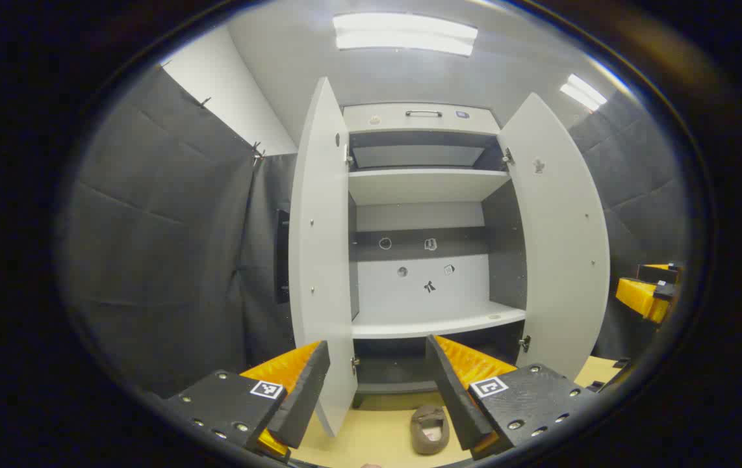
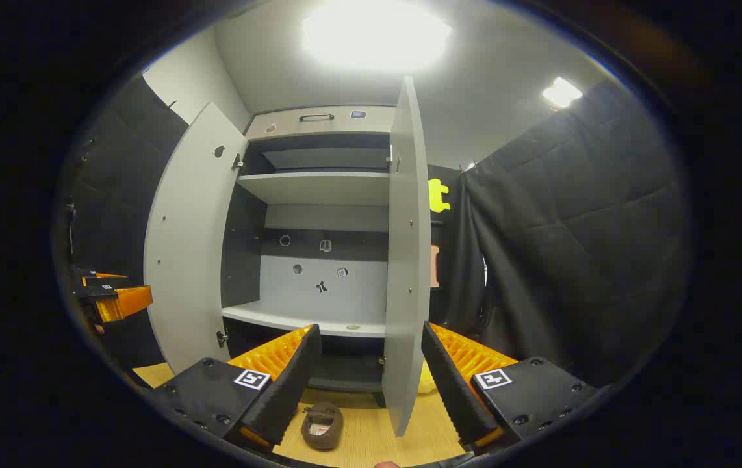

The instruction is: Grab one shoe with the right hand and put it into the shoe cabinet, grab the other shoe with the left hand and put it into the shoe cabinet; then close the right door with the right hand and the left door with the left hand.

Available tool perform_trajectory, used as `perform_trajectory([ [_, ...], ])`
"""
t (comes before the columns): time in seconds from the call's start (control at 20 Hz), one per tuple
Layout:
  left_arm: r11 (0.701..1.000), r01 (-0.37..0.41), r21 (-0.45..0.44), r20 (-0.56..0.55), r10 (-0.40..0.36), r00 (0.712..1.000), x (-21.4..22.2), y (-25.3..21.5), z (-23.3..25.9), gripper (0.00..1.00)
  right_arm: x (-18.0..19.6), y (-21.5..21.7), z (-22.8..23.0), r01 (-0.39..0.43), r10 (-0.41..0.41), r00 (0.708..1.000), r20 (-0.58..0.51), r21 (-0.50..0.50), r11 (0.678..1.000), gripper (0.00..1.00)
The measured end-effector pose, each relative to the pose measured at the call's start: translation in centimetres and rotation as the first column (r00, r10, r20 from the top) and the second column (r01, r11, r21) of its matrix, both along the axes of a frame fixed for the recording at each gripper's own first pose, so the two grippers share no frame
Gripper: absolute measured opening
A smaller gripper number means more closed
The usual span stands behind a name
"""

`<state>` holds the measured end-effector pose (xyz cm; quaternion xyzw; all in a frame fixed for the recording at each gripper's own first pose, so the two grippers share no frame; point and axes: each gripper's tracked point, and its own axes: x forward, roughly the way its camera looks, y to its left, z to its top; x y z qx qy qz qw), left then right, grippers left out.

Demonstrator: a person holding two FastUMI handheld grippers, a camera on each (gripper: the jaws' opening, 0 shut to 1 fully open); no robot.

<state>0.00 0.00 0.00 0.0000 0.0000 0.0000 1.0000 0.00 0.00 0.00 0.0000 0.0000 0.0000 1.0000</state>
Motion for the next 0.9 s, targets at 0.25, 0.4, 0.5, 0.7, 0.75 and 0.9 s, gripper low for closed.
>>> perform_trajectory([
  [0.25,1.0,-0.003,-0.007,0.005,0.004,1.0,0.06,0.03,0.14,0.95,0.04,0.41,-0.07,-0.015,0.015,1.0,0.0,-0.001,1.0,0.98],
  [0.4,1.0,-0.005,-0.001,0.012,0.005,1.0,-0.02,0.0,0.26,0.95,-0.05,0.54,-0.03,-0.02,0.02,1.0,0.002,-0.002,1.0,0.98],
  [0.5,1.0,-0.001,0.001,0.012,0.001,1.0,-0.06,-0.1,0.34,0.95,0.03,0.59,-0.12,-0.02,0.02,1.0,-0.001,-0.002,1.0,0.96],
  [0.7,1.0,0.001,0.007,0.012,-0.002,1.0,-0.07,-0.17,0.47,0.95,0.1,0.57,-0.2,-0.02,0.02,1.0,0.0,0.014,1.0,0.98],
  [0.75,1.0,0.002,0.008,0.012,-0.002,1.0,-0.13,-0.21,0.59,0.95,0.13,0.58,-0.3,-0.021,0.021,1.0,-0.002,0.016,1.0,0.96],
  [0.9,1.0,0.004,0.013,0.009,-0.004,1.0,-0.16,-0.19,0.45,0.95,0.37,0.55,-0.61,-0.017,0.017,1.0,-0.01,0.019,1.0,0.98],
])
